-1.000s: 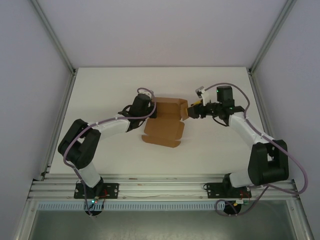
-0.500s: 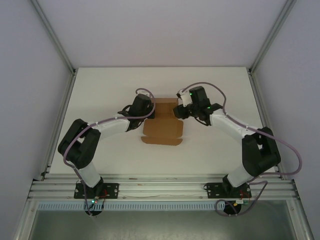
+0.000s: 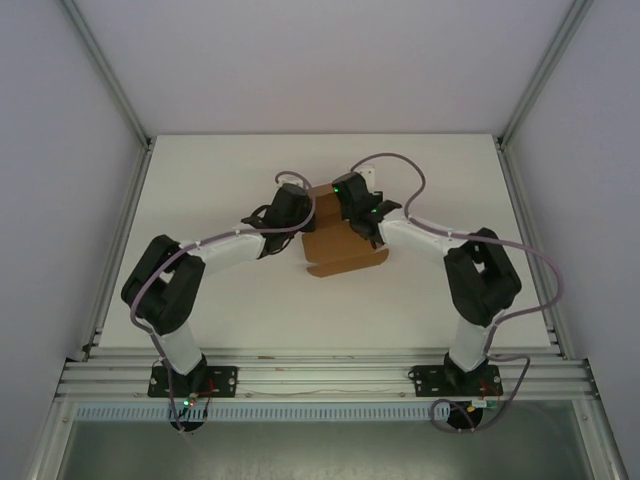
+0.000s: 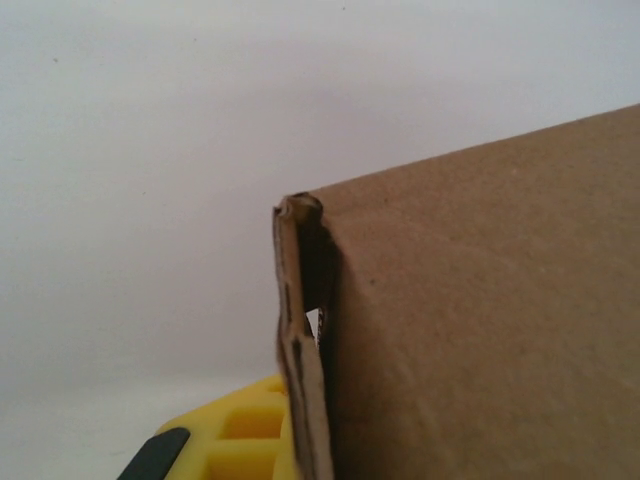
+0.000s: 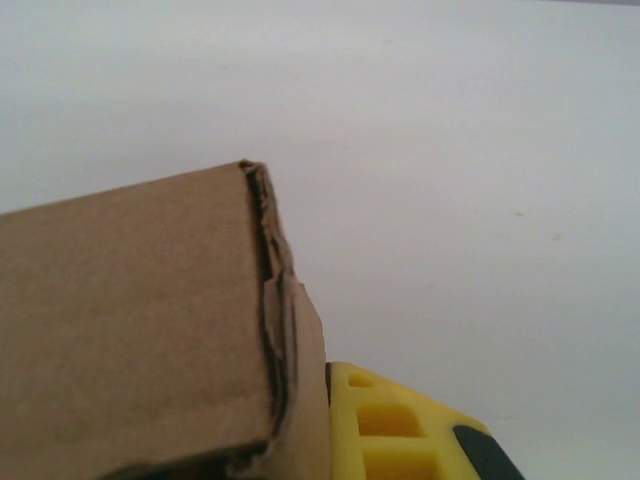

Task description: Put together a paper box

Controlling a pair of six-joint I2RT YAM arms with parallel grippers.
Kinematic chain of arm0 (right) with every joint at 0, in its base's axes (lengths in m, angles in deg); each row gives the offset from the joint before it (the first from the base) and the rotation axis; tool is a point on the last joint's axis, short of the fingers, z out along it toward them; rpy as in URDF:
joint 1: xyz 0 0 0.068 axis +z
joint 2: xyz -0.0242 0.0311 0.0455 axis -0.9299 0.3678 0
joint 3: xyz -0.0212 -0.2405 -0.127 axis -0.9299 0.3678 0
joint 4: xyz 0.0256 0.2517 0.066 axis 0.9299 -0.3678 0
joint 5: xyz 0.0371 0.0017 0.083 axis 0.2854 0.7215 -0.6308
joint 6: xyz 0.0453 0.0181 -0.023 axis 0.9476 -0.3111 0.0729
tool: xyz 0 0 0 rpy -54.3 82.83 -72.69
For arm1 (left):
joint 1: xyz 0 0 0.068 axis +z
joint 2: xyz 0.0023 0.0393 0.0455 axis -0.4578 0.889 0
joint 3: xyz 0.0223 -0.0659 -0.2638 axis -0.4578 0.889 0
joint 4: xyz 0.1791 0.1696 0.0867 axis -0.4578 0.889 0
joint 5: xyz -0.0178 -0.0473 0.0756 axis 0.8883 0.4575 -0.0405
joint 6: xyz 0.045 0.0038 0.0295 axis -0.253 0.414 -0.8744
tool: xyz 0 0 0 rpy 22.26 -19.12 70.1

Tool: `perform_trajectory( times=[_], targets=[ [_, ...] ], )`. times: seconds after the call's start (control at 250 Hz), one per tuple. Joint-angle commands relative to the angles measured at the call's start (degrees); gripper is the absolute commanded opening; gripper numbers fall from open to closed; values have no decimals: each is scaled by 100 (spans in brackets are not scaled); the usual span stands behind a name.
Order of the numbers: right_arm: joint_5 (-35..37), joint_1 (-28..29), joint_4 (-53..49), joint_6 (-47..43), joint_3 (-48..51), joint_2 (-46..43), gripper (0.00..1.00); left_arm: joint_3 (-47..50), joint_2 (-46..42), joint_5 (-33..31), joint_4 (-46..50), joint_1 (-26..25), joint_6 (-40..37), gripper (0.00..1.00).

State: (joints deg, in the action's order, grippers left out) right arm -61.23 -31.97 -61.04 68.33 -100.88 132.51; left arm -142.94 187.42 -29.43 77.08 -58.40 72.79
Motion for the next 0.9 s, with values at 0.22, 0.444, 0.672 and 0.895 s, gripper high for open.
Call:
perform_trajectory(
  times=[0.22, 0.444, 0.672, 0.895],
  targets=[
    [2761, -253, -1235, 1297, -303, 497, 0, -266, 94, -296, 447, -29, 473, 0],
    [-664, -431, 2438, 11, 1186, 38, 15, -356, 204, -103, 276, -31, 564, 0],
    [-3509, -546, 3804, -369, 1866, -653, 51, -358, 157, -127, 214, -31, 358, 0],
    [-2718, -544, 3360, -403, 2608, -2150, 100, -350, 30, 208, 168, 71, -103, 0]
  ],
)
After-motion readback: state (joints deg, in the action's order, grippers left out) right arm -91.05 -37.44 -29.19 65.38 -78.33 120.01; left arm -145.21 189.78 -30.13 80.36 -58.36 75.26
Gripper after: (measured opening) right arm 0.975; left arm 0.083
